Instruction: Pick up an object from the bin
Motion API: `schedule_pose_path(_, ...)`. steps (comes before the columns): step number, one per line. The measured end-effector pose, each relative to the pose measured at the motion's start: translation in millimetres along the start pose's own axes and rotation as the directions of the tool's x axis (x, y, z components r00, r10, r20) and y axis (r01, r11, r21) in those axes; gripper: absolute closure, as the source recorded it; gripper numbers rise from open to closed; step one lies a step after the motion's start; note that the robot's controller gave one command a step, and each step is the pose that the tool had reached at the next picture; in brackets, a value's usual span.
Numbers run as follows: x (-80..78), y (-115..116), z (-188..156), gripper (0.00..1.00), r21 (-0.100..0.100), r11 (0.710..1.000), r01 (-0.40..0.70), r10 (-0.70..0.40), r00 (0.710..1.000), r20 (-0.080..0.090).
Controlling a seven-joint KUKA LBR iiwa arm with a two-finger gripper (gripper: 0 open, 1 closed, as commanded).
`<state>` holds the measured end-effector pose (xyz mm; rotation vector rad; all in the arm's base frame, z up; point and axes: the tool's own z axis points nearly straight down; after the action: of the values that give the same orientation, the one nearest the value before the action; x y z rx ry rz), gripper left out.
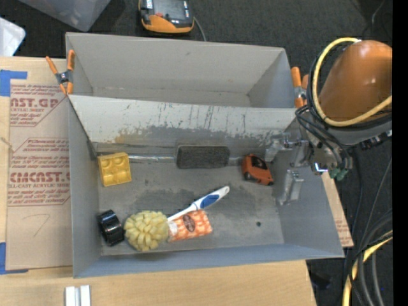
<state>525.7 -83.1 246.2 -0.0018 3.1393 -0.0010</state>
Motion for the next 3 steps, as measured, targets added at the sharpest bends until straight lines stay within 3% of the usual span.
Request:
schedule_pose_path(1,0.0,0,0,0.0,0.0,1.0,0.0,0.0,1.0,0.0)
schedule_pose_path(2,-21.7,-12,26,0.0,0.001,0.958,0.285,-0.285,0.958,0.002)
schedule_pose_path(3,-17.8,-11,23,0.0,0.0,0.959,0.284,-0.284,0.959,0.0)
